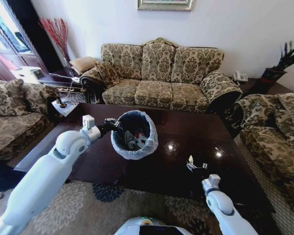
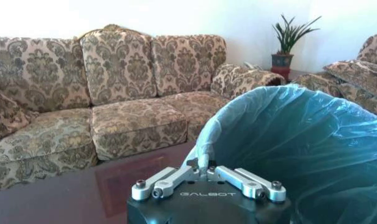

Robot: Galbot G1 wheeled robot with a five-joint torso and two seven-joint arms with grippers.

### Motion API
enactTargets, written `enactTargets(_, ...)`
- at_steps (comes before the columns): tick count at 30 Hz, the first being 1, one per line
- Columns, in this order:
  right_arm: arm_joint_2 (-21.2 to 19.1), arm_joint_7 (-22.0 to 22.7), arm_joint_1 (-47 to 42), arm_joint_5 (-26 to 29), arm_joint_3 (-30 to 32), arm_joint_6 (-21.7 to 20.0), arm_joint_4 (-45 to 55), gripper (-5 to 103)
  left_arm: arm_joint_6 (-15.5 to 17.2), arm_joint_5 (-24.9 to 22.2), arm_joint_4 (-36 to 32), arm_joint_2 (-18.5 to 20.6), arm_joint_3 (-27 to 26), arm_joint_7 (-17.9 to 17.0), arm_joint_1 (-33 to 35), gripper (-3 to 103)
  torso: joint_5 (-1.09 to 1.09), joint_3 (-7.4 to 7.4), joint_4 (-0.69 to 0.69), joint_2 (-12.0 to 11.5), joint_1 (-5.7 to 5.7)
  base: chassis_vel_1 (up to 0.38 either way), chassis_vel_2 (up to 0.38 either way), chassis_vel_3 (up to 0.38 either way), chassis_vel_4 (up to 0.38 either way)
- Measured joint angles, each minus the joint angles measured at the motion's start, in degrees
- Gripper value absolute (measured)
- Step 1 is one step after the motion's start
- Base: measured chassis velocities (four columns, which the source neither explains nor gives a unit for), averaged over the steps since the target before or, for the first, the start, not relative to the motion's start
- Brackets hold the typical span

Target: Move to the front of the table and place the trash on the table into the trash bin.

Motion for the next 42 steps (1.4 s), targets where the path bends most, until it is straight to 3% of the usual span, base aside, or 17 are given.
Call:
enactTargets(2, -0.04, 0.05, 0.35, -0.06, -0.47, -0.22, -0.35, 58, -0.13, -0.08, 0.18, 0.00, -0.01, 0.31, -0.14, 0, 0.00, 0.00, 0.00, 0.00, 0.00, 0.000, 0.000, 0.000, 0.000)
enactTargets(4, -0.04, 0.06, 0.52, -0.11, -0.61, -0.29, -0.56, 58, -0.16, -0.10, 0.27, -0.03, -0.01, 0.43, -0.26, 0, 0.00, 0.00, 0.00, 0.00, 0.00, 0.000, 0.000, 0.000, 0.000)
enactTargets(7, -0.06, 0.08, 0.96, -0.17, -0.88, -0.68, -1.40, 41, -0.26, -0.10, 0.38, -0.25, 0.18, 0.67, -0.48, 0, 0.00, 0.00, 0.00, 0.00, 0.00, 0.000, 0.000, 0.000, 0.000)
enactTargets(9, -0.07, 0.08, 1.11, -0.19, -0.90, -0.74, -1.79, 41, -0.27, -0.11, 0.38, -0.35, 0.29, 0.75, -0.49, 0, 0.00, 0.00, 0.00, 0.00, 0.00, 0.000, 0.000, 0.000, 0.000)
enactTargets(11, -0.07, 0.09, 1.31, -0.20, -0.90, -0.76, -2.26, 25, -0.36, -0.11, 0.38, -0.42, 0.44, 0.81, -0.49, 0, 0.00, 0.00, 0.00, 0.00, 0.00, 0.000, 0.000, 0.000, 0.000)
enactTargets(19, 0.41, 0.16, 1.90, -0.24, -0.94, -0.76, -2.96, 2, -0.42, -0.11, 0.41, -0.45, 0.57, 0.99, -0.56, 0, -0.01, 0.00, 0.00, -0.01, 0.00, 0.000, 0.000, 0.000, 0.000)
enactTargets(29, 0.90, 0.56, 2.74, -0.37, -1.25, -0.59, -2.83, 0, -0.46, -0.22, -0.30, -0.37, 0.03, 0.94, -0.04, 0, 0.02, 0.00, 0.00, -0.01, 0.00, 0.000, 0.000, 0.000, 0.000)
enactTargets(36, -1.45, 3.82, 4.84, 4.12, -0.77, -4.15, 8.47, 0, 0.24, -1.10, -0.48, -0.45, 0.15, -0.23, -0.20, 0, 0.01, 0.00, 0.00, -0.01, 0.00, 0.000, 0.000, 0.000, 0.000)
enactTargets(38, -2.72, 7.08, 7.44, 7.08, -2.03, -6.49, 15.43, 0, 2.88, -2.03, 0.45, -1.02, 0.48, -0.62, -1.70, 0, 0.00, 0.00, 0.00, -0.01, 0.00, 0.000, 0.000, 0.000, 0.000)
enactTargets(42, -4.52, 9.88, 11.85, 10.37, -4.19, -8.31, 20.91, 0, 4.78, -2.50, 1.83, -1.37, 1.41, -1.16, -3.70, 0, -0.01, 0.00, 0.00, -0.01, 0.00, 0.000, 0.000, 0.000, 0.000)
